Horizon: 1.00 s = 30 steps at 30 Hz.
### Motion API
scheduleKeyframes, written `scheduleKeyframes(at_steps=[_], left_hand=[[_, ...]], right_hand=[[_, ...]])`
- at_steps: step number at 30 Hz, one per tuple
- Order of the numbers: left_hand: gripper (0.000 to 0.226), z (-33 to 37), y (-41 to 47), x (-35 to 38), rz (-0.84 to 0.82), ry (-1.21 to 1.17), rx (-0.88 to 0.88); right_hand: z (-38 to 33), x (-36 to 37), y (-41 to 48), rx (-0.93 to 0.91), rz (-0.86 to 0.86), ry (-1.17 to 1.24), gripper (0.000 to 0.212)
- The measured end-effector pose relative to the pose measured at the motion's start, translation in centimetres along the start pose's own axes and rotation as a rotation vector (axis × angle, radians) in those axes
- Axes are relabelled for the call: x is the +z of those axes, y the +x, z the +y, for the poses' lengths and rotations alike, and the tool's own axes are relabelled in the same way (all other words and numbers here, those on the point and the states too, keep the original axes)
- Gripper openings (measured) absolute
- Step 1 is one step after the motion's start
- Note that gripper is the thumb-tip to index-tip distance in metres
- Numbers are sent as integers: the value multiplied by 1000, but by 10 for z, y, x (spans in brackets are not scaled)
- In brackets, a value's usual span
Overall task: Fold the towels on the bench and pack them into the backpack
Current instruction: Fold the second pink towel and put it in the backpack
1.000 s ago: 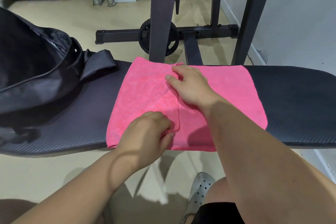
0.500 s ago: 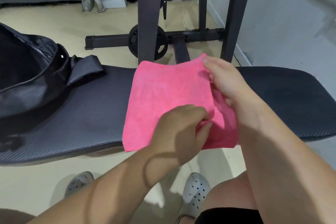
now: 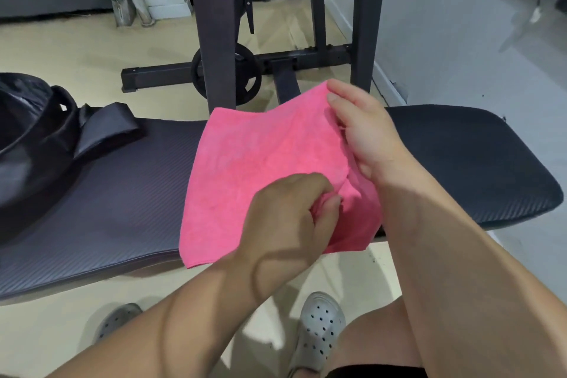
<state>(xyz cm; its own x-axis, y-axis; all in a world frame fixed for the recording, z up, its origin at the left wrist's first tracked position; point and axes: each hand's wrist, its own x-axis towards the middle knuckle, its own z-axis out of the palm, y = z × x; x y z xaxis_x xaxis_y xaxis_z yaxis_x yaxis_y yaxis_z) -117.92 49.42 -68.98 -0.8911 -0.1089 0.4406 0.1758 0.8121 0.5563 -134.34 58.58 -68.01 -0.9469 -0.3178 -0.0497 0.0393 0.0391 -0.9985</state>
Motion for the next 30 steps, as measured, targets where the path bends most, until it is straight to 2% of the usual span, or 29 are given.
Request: scheduleKeyframes(at_steps=[3,7,9,12,13,15,17,22,27,30], left_hand=[[21,17,12,7,80,-58,17],[28,25,12,31,-119,-100,43],[41,18,11,35,-170,-68,-2],[43,-11,12,31,-109,126,-97],[48,-22,11,29,-152,220,-156],[69,-42,5,26,-361,383,-269],[81,-56,-2,24,-492,451,-292],[88,-78,-10,3,-520,483,-300],[91,-113,-33,-39,-523,535,-344],[93,-129,-47,-63,-501,568,-429]], right_hand=[[-7,-13,0,-20,86,64,39],[3,-36,0,38,194,-47,28],[11,-39,0,78,161,-182,25],[20,-34,-2,154,72,-300,42],[21,-33,-1,151,72,-329,45],[21,-30,-1,131,75,-359,47],[22,-26,0,133,69,-347,47],[20,-9,-5,133,11,-304,47],[17,15,-12,81,-144,-291,41],[16,28,-11,4,-73,-515,43]])
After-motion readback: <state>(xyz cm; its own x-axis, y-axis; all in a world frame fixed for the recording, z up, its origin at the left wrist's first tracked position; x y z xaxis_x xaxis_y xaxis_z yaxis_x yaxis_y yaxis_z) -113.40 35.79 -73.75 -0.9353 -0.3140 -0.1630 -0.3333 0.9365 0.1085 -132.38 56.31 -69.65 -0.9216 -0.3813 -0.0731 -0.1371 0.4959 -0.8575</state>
